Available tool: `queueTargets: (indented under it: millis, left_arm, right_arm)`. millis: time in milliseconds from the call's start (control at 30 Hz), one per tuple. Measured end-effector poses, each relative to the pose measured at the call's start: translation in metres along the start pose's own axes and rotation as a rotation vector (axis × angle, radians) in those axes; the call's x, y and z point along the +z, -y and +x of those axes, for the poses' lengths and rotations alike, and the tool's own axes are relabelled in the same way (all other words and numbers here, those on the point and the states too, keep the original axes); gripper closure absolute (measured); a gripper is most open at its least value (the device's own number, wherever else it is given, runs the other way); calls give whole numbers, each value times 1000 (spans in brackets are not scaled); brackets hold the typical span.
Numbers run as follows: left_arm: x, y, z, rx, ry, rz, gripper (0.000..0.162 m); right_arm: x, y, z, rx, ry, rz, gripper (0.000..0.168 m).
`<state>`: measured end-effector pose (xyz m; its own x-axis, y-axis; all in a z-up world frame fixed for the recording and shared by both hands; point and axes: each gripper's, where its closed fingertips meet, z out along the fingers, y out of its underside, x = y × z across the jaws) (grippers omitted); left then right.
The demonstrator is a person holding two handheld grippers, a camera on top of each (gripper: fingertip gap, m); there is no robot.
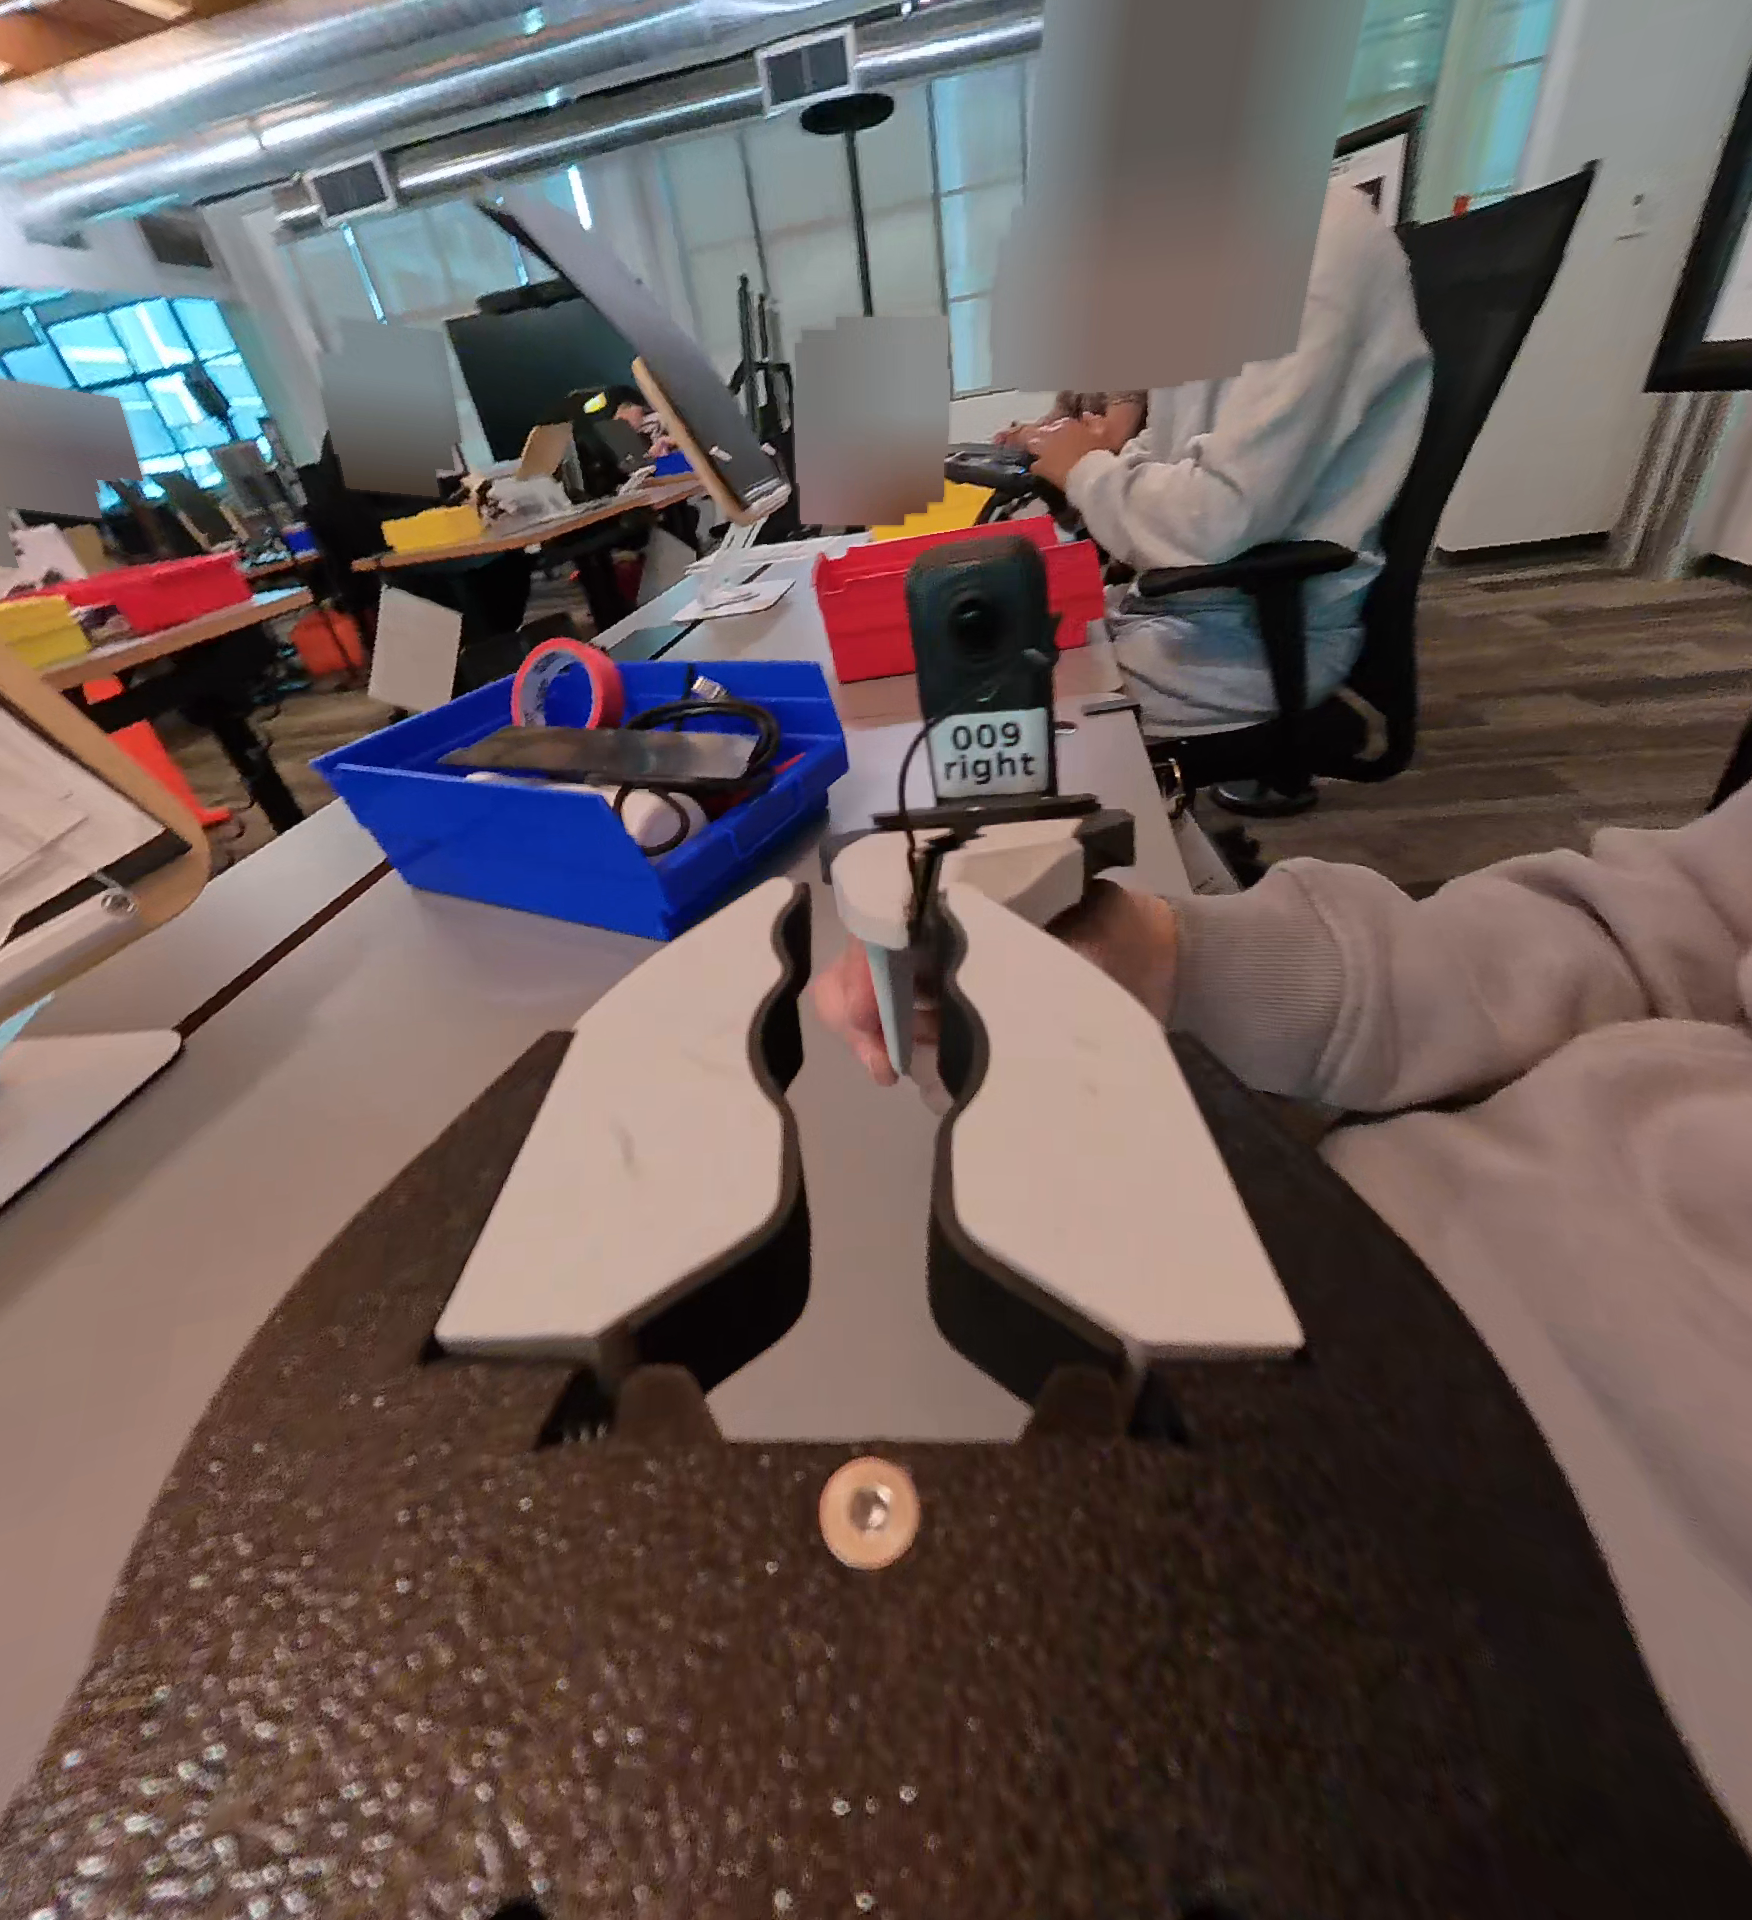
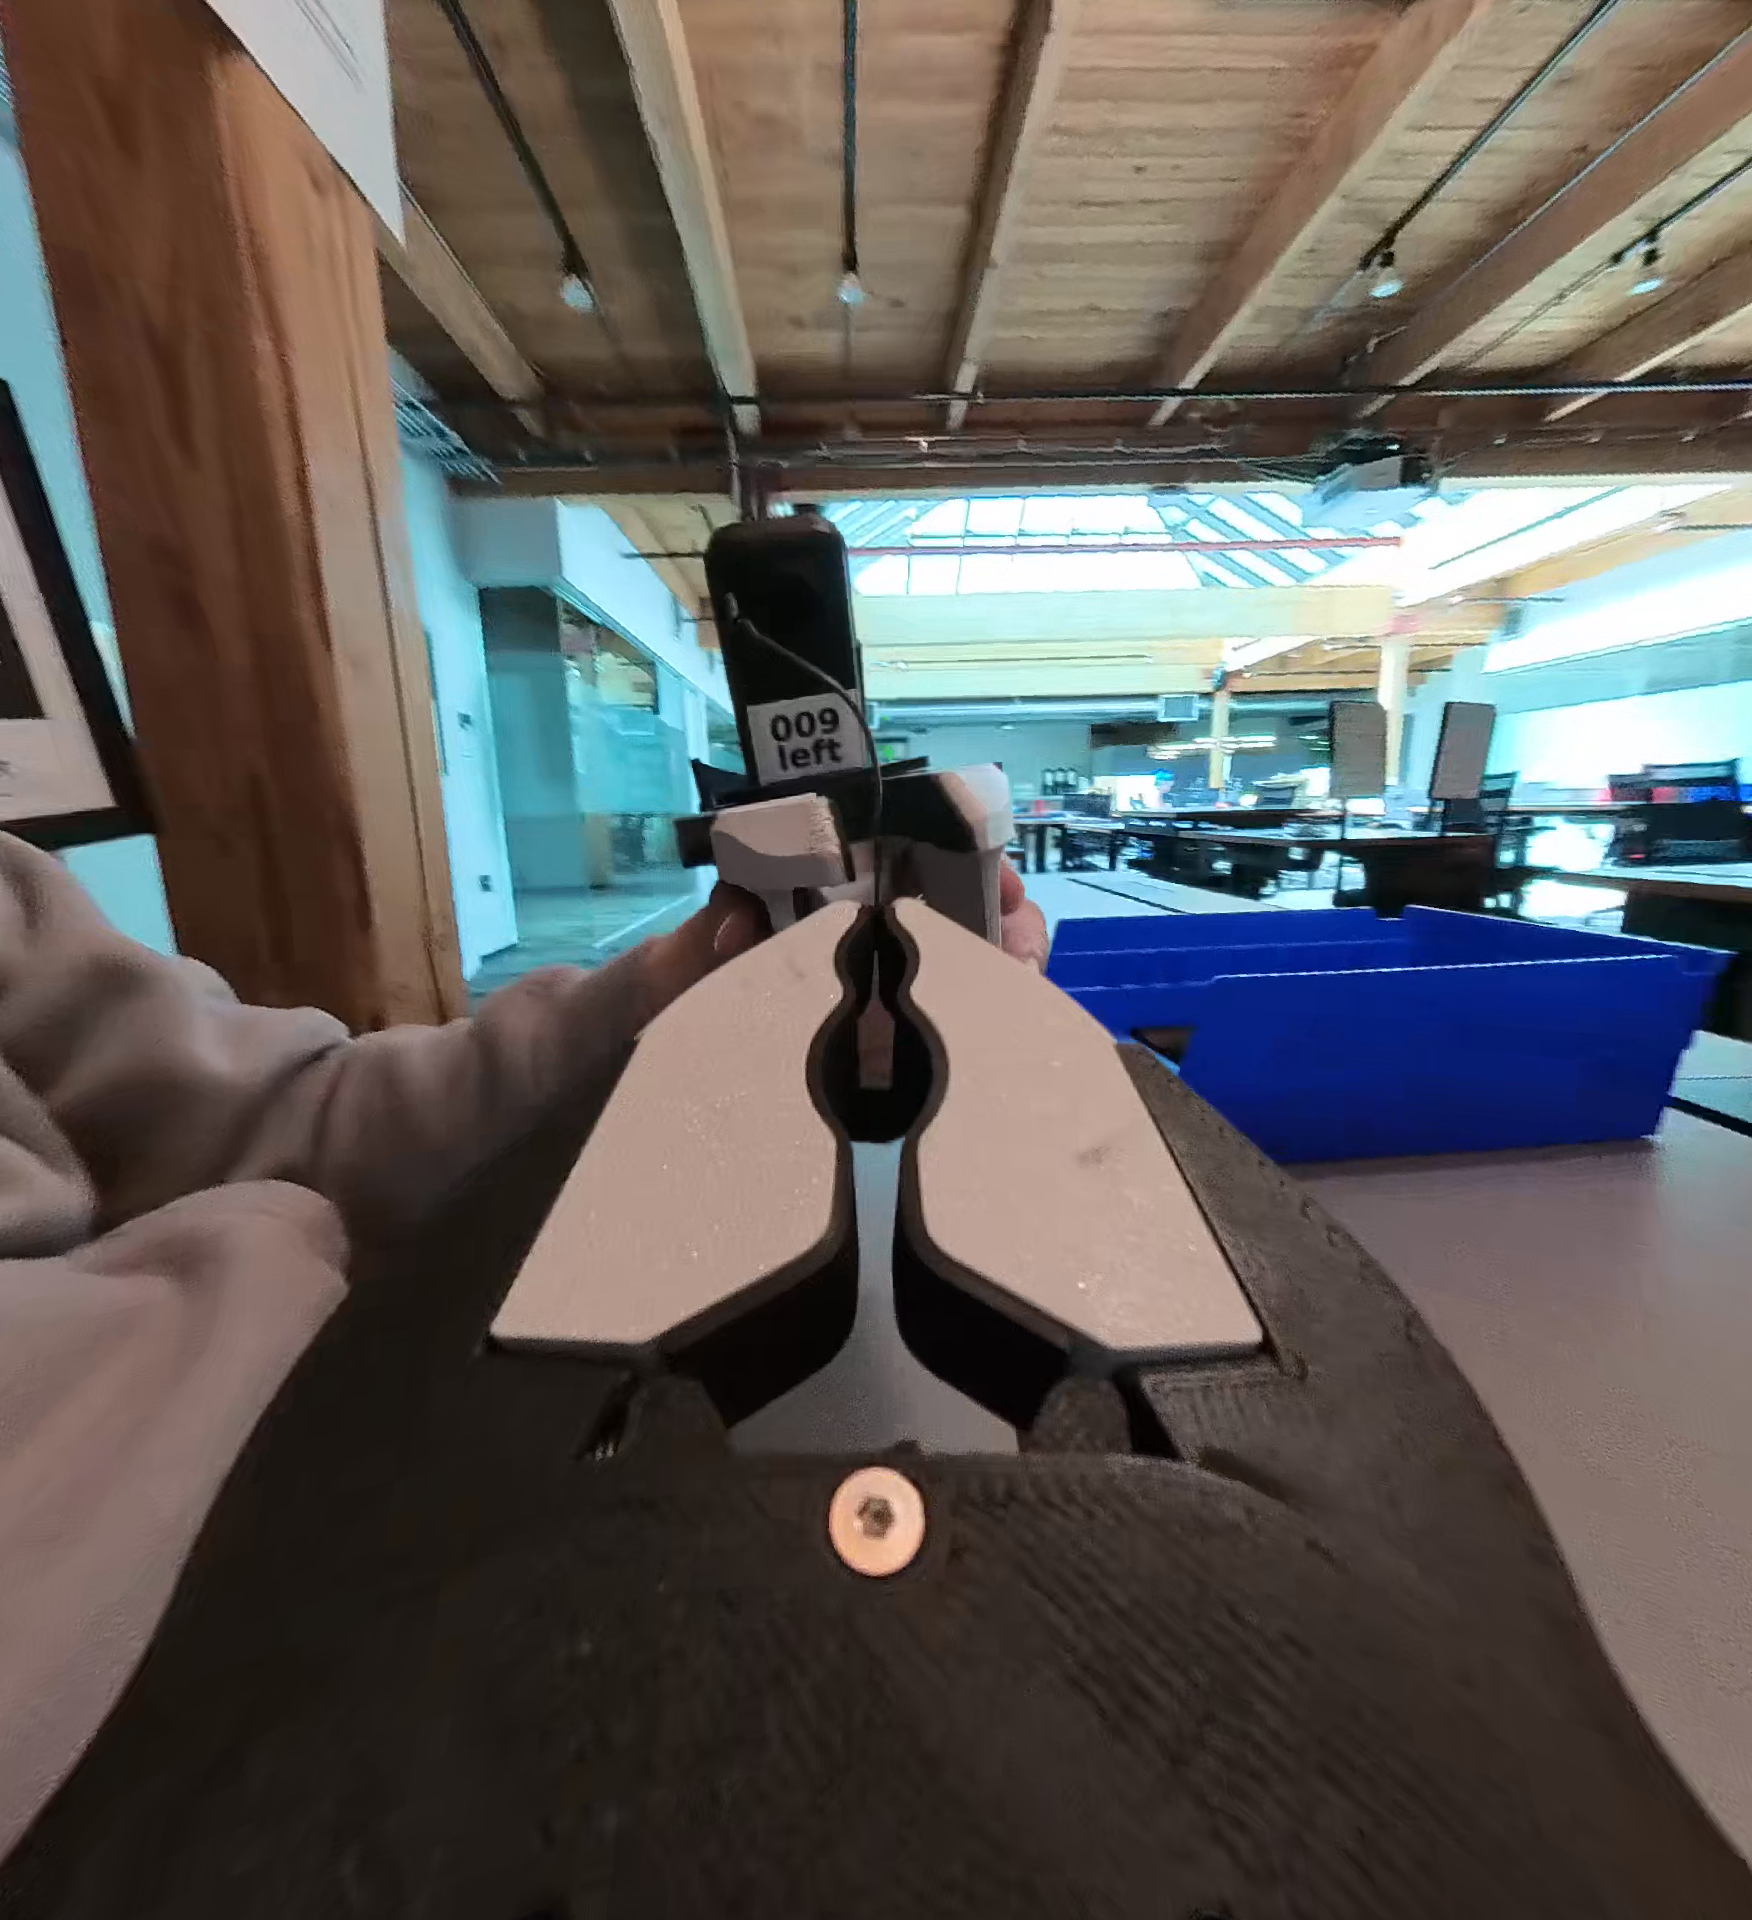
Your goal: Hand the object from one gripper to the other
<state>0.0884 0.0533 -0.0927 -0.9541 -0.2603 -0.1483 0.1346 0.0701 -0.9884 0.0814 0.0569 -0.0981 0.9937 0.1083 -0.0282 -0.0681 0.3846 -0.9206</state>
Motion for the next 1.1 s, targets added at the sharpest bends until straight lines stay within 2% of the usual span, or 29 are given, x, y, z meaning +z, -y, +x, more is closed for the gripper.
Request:
queueTargets:
  millis: [200,333,433,467,533,567,667,767,833,967,1100]
  left_arm:
    - [0,0,9,36,-50,-1,143]
    - [1,-1,14,59,-76,-14,160]
    - [3,-3,12,46,-59,-35,161]
    - [3,-4,7,31,-27,-50,162]
    - [3,-9,-8,5,74,-102,162]
    - [2,-15,-17,10,132,-148,162]
    - [-6,-34,-43,137,348,-333,162]
    - [-15,-44,-64,355,538,-503,162]
    - [-16,-48,-68,461,586,-583,162]
    - [-14,-52,-69,516,620,-637,162]
    - [-15,-54,-71,500,624,-631,162]
  right_arm:
    - [5,-13,-7,8,43,-71,168]
    - [5,-16,-7,9,39,-86,168]
    - [5,-16,-1,-11,-5,-82,168]
    - [4,-15,6,-37,-54,-72,164]
    - [1,-10,20,-130,-179,-46,142]
    - [-1,-6,25,-196,-229,-35,137]
    - [-5,1,29,-392,-324,-31,134]
    - [-5,-1,33,-609,-403,-93,135]
    - [-5,-9,36,-734,-440,-170,139]
    - [0,-27,37,-836,-417,-294,145]
    - [-4,-30,45,-891,-464,-351,155]
